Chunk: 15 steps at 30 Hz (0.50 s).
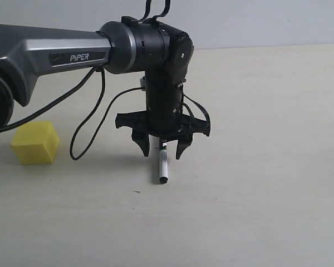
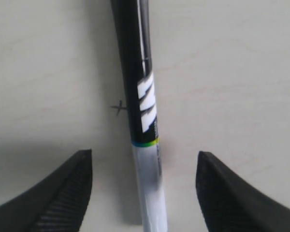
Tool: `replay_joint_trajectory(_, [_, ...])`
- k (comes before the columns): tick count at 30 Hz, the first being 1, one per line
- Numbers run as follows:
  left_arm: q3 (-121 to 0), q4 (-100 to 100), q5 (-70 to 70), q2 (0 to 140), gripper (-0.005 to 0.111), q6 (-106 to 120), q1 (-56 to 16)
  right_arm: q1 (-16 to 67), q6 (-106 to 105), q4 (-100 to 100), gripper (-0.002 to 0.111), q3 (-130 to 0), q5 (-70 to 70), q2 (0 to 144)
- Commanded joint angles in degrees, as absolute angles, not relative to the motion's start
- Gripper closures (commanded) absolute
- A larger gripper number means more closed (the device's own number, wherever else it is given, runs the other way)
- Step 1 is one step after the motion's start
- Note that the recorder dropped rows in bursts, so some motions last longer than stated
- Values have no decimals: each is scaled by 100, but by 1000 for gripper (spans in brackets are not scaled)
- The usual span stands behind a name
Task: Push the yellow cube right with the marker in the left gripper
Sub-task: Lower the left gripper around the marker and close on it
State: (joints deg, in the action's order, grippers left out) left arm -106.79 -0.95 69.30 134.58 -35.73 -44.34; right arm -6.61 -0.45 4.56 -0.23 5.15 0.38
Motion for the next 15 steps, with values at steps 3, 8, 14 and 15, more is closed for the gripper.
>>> replay_joint_trajectory(3, [-10662, -113, 6894, 13463, 46, -3615, -4520, -704, -41, 444, 108, 0, 501, 0])
replay_joint_trajectory(8, [-10662, -113, 6866, 13463, 46, -3615, -4533, -704, -41, 455, 108, 0, 501, 0])
replay_joint_trajectory(14, [-10662, -113, 6905, 13463, 46, -3615, -4543, -704, -41, 455, 108, 0, 501, 0])
replay_joint_trajectory(15, [-10662, -113, 6905, 13463, 46, -3615, -4543, -704, -41, 455, 108, 0, 501, 0])
